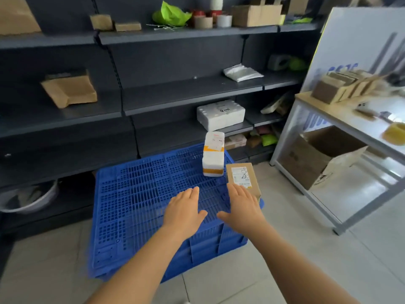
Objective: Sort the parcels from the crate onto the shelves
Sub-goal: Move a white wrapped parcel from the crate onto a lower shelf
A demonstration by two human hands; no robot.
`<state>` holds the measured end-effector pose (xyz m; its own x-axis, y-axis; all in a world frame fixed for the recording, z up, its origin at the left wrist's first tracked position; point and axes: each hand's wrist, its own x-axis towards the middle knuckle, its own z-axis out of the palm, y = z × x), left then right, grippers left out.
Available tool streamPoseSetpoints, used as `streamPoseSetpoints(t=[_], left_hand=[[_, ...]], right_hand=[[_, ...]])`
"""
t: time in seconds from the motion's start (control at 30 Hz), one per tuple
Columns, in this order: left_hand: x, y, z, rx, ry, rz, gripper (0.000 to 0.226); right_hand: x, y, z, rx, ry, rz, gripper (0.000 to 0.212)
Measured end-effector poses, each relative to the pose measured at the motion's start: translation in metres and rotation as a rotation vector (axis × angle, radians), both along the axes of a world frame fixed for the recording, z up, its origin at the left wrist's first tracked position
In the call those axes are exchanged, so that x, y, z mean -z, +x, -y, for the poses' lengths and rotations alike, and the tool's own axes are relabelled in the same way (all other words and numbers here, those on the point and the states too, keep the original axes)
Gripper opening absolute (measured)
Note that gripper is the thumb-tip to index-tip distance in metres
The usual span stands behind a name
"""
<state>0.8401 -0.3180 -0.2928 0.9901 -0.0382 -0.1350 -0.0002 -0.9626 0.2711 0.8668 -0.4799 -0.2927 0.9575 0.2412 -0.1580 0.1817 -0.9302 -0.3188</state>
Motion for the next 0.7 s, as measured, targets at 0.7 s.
streamPoseSetpoints(t=[0.7], left_hand=[[0.107,0.235,0.028,-0.009,-0.102,-0.257,0.076]], right_hand=[[0.084,0.202,0.035,0.243,0.066,-0.215,0.082]])
